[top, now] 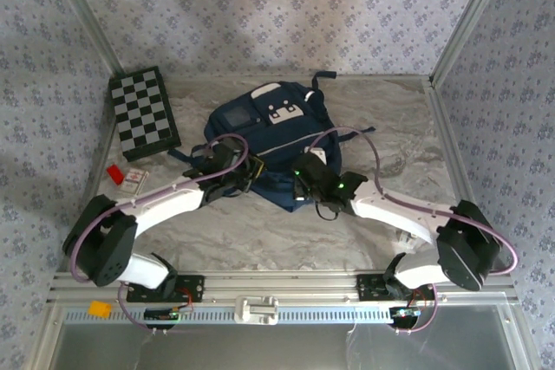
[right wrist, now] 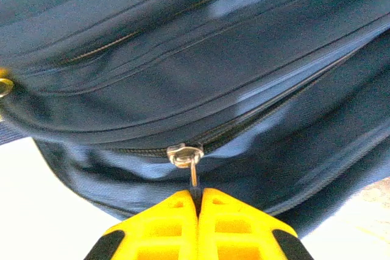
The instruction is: Pack the student bag
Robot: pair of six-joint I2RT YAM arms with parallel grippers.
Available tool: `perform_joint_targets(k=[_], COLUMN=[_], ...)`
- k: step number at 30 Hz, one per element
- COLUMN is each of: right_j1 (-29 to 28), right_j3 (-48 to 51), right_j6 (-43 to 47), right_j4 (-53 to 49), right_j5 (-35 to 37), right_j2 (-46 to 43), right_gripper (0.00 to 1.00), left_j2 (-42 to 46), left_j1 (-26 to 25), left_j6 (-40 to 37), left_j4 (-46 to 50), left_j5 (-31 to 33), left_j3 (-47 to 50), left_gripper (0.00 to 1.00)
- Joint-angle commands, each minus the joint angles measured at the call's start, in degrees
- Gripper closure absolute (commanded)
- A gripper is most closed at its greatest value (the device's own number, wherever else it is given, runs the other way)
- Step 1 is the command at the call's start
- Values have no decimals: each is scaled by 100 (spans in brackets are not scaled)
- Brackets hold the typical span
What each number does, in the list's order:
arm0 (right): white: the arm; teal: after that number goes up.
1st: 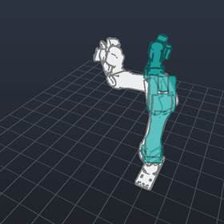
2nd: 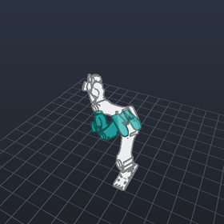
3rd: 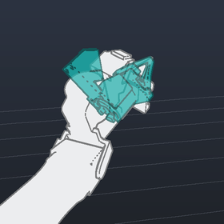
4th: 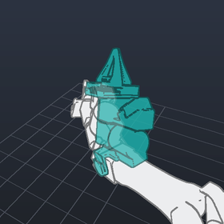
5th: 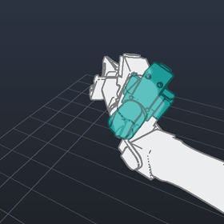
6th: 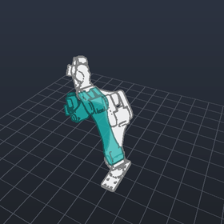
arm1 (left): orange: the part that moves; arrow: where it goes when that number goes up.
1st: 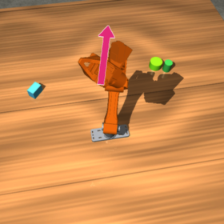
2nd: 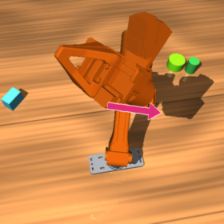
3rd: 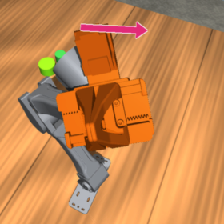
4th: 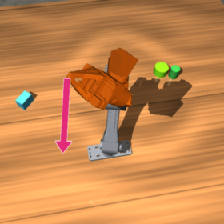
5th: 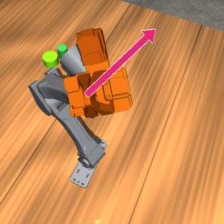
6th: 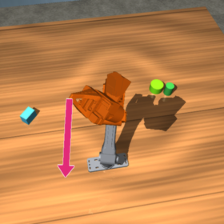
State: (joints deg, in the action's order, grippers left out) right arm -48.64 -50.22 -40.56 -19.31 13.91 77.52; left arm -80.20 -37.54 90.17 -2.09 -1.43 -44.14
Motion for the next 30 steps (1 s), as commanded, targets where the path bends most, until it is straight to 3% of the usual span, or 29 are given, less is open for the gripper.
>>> perform_joint_targets(k=[1, 6, 11, 16, 18, 26, 30], right_j1=[317, -81, -853, -1088, -1069, -831, -801], right_j3=[228, 11, -521, -1464, -1657, -1761, -2161], right_j6=[395, 1214, 953, 758, 659, 627, 547], right_j4=[-676, -542, -112, -62, -125, 94, -236], right_j5=[-23, -814, -1177, -829, -706, -715, -617], right_j2=[-266, -211, 520, 1548, 1785, 2297, 2598], right_gripper=[100, 100, 100, 100, 100, 100, 100], left_j2=[391, 462, 39, -386, -379, 666, 782], left_j1=[505, 1259, 1934, 2446, 2506, 2256, 1972], left_j6=[-917, -2220, -3091, -3697, -3771, -2751, -2353], left_j4=[501, 1103, 870, 457, 618, 753, 704], left_j5=[-51, -1063, -2225, -2865, -3031, -2270, -2002], left_j3=[55, -457, -914, -1129, -1145, 0, 251], left_gripper=[100, 100, 100, 100, 96, 60, 56])
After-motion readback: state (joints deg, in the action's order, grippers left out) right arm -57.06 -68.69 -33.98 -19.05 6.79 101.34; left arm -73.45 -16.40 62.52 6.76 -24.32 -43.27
